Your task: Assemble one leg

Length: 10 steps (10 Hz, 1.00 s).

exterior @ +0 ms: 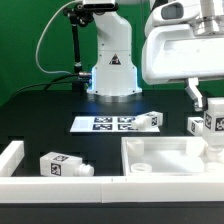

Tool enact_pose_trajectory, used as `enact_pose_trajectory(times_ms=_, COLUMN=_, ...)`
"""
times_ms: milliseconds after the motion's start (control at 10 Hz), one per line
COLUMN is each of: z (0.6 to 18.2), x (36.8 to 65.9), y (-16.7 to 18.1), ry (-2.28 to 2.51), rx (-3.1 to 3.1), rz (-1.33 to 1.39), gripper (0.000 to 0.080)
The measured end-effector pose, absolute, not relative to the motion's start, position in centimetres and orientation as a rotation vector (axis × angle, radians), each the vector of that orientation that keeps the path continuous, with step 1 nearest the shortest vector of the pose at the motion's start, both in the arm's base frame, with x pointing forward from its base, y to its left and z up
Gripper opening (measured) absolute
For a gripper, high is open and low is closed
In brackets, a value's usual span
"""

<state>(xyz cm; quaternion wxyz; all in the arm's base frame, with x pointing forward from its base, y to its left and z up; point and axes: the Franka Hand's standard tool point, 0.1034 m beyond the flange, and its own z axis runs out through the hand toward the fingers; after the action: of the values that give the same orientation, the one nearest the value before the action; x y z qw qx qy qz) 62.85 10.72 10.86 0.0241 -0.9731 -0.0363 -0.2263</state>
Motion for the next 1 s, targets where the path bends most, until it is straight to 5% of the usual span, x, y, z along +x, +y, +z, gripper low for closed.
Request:
enact_pose_trajectory(times_ms=600, z=8.6, x=62.4, y=11.1, ry=-0.121, rx=-3.020, rz=-0.671, gripper=0.0288)
enact_pose_trajectory(times_ms=1000, z=8.6, x=62.8, y=11.0, ry=-0.128, rx=-3.004, rz=-0.749, gripper=0.0288)
